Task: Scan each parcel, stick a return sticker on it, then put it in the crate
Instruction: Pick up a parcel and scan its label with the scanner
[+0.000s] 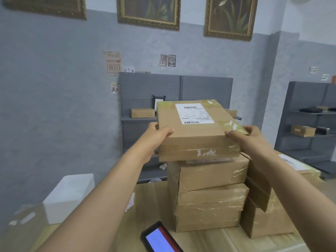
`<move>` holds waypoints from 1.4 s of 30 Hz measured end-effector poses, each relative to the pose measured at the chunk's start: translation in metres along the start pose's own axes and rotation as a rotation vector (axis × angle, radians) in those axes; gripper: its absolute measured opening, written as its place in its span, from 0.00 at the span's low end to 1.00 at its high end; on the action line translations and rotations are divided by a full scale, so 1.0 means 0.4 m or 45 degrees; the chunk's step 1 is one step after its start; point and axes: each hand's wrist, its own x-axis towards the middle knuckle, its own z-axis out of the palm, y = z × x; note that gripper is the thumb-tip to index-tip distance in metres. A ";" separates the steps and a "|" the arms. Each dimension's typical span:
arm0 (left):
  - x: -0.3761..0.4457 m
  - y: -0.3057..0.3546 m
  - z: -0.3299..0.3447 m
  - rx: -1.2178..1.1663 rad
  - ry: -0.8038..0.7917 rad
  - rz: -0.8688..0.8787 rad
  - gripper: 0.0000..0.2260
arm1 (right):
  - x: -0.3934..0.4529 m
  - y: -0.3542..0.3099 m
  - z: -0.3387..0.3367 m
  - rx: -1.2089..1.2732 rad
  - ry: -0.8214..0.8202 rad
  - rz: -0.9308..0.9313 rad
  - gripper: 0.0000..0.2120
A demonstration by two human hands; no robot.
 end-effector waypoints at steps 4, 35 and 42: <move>-0.071 0.017 -0.052 -0.071 0.190 0.117 0.27 | -0.041 -0.054 0.012 0.090 -0.224 -0.091 0.29; -0.591 -0.463 -0.494 0.435 0.514 -0.355 0.31 | -0.609 0.141 0.450 -0.088 -0.940 0.155 0.29; -0.604 -0.589 -0.527 0.511 0.290 -0.564 0.33 | -0.682 0.233 0.508 -0.260 -1.067 0.290 0.30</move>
